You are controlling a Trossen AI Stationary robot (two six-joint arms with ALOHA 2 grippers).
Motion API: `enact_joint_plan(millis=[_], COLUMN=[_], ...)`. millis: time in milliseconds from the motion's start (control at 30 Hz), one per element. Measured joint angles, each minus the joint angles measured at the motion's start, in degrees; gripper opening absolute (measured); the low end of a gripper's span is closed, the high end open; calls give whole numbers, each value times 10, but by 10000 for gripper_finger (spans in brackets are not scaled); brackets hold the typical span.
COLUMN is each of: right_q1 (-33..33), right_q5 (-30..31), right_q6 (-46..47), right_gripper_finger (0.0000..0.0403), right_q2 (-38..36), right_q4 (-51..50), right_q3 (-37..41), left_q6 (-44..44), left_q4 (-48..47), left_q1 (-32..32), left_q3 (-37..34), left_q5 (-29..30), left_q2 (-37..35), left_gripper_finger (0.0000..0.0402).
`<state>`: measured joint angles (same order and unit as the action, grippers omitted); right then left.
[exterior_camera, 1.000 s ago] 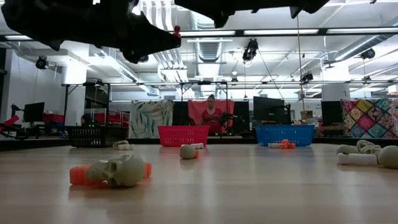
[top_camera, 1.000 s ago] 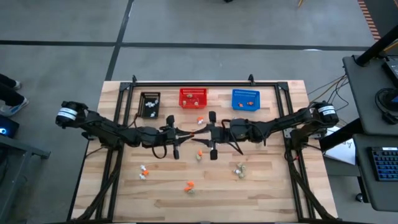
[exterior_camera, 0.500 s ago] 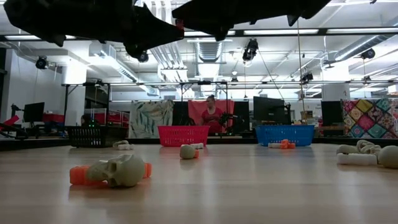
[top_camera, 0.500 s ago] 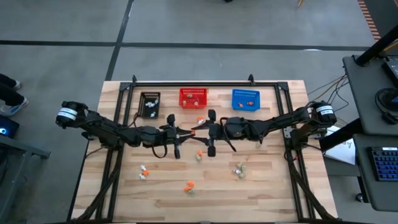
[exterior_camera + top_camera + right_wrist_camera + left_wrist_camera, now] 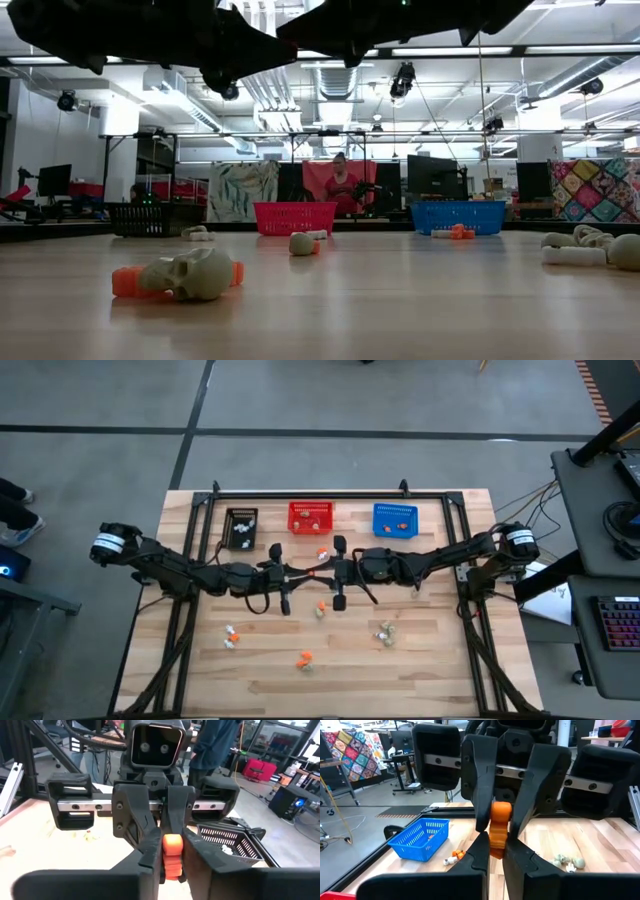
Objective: Sort Halloween decoration
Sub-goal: Put the orange skeleton toy into the blue bin
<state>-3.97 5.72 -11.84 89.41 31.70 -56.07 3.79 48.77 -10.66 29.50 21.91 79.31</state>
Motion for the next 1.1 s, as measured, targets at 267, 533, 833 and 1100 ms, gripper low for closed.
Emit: enact_joint_plan(millis=[267, 533, 833, 1100], right_q1=[5, 6, 45, 172], right_q5=[-3, -1, 112, 124], right_q6=[34, 44, 48, 68], right_gripper_finger=[21, 21, 21, 20], right_q2=[0, -1, -21, -21], right_q4=[-3, -44, -420, -647], right_q3=[0, -14, -133, -165], left_q6=[-3, -18, -65, -69], left_q4=[-1, -11, -85, -91], left_q1=[0, 0, 0, 0], left_q3=[0, 0, -1, -2], left_q5=[0, 5, 31, 32], left_q2=[0, 0, 0, -1], left_gripper_finger=[39, 123, 183, 183])
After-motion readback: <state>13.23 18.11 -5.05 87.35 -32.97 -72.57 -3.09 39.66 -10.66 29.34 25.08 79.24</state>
